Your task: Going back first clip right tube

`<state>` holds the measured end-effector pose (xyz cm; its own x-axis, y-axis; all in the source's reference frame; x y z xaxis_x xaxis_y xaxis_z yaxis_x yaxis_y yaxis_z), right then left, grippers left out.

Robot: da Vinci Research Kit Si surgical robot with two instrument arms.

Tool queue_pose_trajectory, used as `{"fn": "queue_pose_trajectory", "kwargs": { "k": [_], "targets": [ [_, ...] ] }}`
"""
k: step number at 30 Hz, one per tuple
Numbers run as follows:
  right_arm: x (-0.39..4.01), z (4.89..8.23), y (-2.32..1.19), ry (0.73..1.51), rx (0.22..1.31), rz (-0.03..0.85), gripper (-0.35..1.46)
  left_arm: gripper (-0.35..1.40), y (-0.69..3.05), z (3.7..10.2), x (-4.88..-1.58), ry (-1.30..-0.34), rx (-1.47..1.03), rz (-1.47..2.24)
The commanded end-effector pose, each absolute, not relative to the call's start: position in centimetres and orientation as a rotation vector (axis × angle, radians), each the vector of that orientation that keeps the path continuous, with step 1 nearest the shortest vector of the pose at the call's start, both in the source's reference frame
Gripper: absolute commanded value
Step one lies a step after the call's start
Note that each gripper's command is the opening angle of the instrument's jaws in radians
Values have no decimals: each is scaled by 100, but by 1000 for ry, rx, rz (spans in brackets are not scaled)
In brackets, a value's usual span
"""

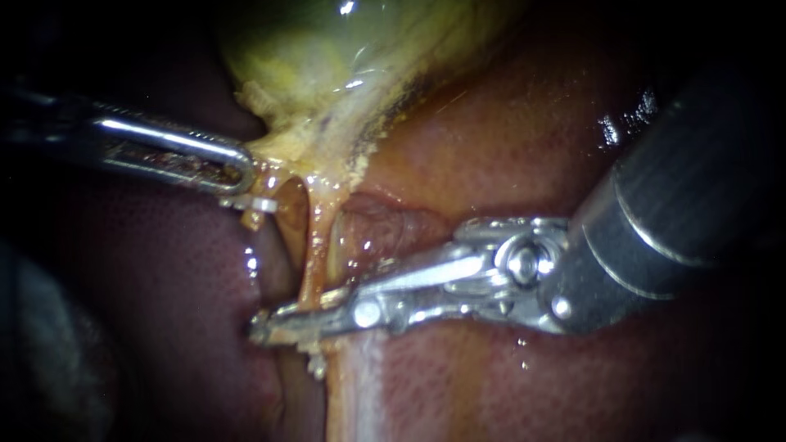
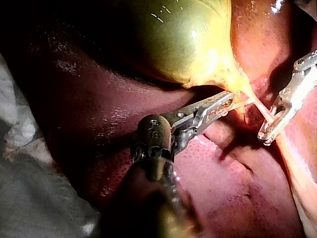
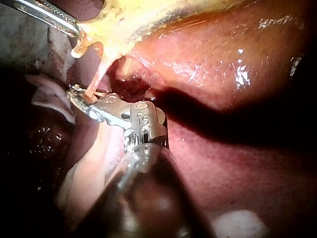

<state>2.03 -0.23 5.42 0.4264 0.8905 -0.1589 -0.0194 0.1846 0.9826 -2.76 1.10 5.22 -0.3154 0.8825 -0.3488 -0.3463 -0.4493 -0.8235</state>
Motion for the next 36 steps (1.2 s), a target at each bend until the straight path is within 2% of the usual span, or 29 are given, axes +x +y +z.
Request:
{"fn": "queue_pose_trajectory", "kwargs": {
  "k": [1, 3, 4, 7, 11, 16, 20, 25, 36],
  "targets": [
    [203, 543, -23, 927, 1216, 791, -35, -35, 110, 522, -276, -814, -1042, 1870],
    [204, 543, -23, 941, 1220, 786, -35, -35, 110, 522, -276, -814, -1042, 1870],
    [204, 543, -24, 972, 1204, 761, -15, -35, 110, 522, -276, -814, -1042, 1870],
    [206, 547, -26, 1040, 1140, 692, 21, -35, 110, 522, -276, -813, -1042, 1870],
    [208, 558, -35, 1102, 1061, 613, 41, -35, 110, 522, -276, -813, -1042, 1870],
    [208, 574, -40, 1152, 923, 523, 48, -35, 110, 522, -276, -813, -1042, 1870],
    [205, 584, -34, 1133, 820, 471, 50, -35, 110, 522, -276, -813, -1042, 1870],
    [192, 592, -27, 1125, 761, 409, 50, -35, 110, 522, -276, -813, -1042, 1870],
    [129, 573, -19, 1195, 600, 300, 50, -35, 110, 522, -275, -813, -1042, 1870]
  ]
}}
